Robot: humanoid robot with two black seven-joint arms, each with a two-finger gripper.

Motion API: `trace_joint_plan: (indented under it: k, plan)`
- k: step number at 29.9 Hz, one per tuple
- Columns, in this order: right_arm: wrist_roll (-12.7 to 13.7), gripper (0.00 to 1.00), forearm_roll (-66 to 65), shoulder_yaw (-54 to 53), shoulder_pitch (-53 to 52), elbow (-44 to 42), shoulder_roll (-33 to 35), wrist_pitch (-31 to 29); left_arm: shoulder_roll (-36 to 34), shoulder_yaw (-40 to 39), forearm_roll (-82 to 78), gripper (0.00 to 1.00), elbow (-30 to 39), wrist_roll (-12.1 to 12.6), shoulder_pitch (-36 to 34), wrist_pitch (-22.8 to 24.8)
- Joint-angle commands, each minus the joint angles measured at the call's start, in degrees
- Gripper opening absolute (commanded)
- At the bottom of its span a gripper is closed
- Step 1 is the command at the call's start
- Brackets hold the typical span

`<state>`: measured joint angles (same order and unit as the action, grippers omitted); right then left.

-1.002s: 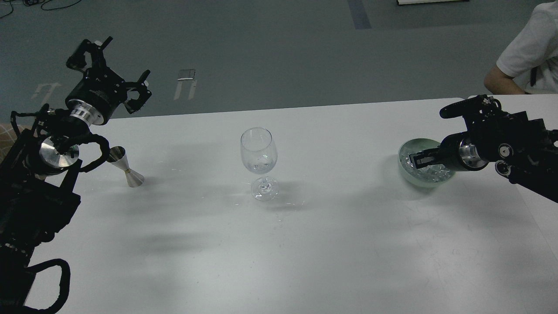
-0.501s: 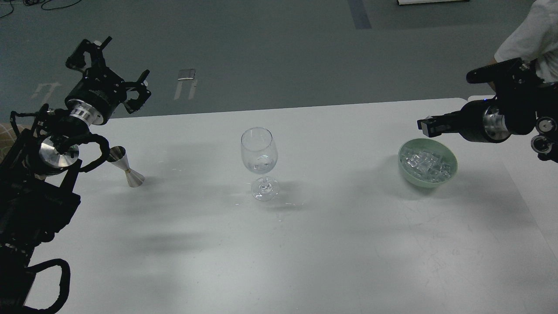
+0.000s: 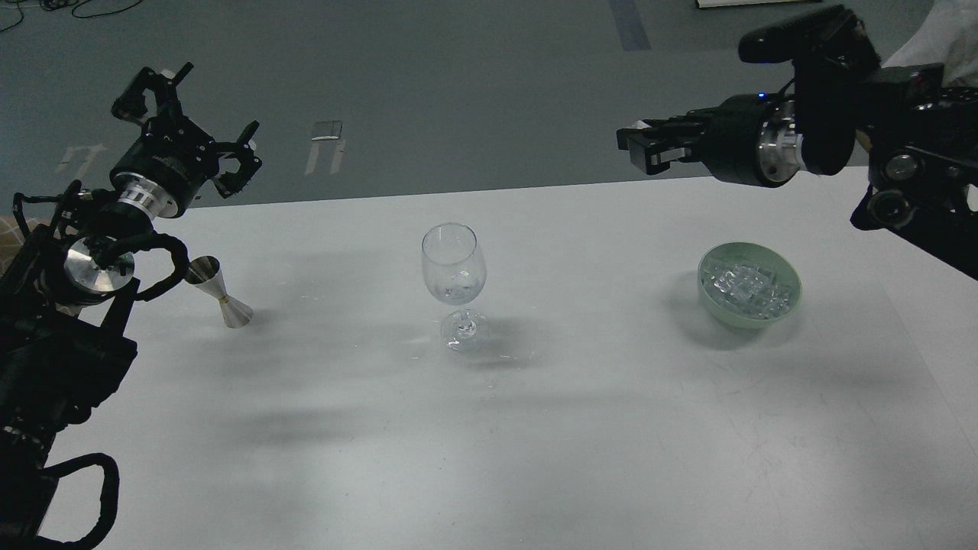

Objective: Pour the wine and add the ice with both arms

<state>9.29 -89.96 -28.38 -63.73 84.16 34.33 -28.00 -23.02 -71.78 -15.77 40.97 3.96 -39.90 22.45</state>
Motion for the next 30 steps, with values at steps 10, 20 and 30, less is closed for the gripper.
trace_joint_plan:
  k: [10, 20, 30]
  plan:
    - [5.56, 0.02, -0.65, 0.35, -2.54, -5.40, -20.43, 0.00, -2.03, -1.43, 0.13, 0.98, -0.01, 0.00, 2.20, 0.40]
    - [5.91, 0.02, -3.03, 4.39, -1.48, -8.13, -25.54, 0.00, -1.86, -1.43, 0.13, 0.98, -0.01, 0.00, 2.46, 0.40]
    - [6.00, 0.02, -3.03, 4.65, -1.31, -8.93, -27.39, 0.00, -1.94, -1.87, 0.13, 0.98, -0.01, 0.00, 2.55, 0.40]
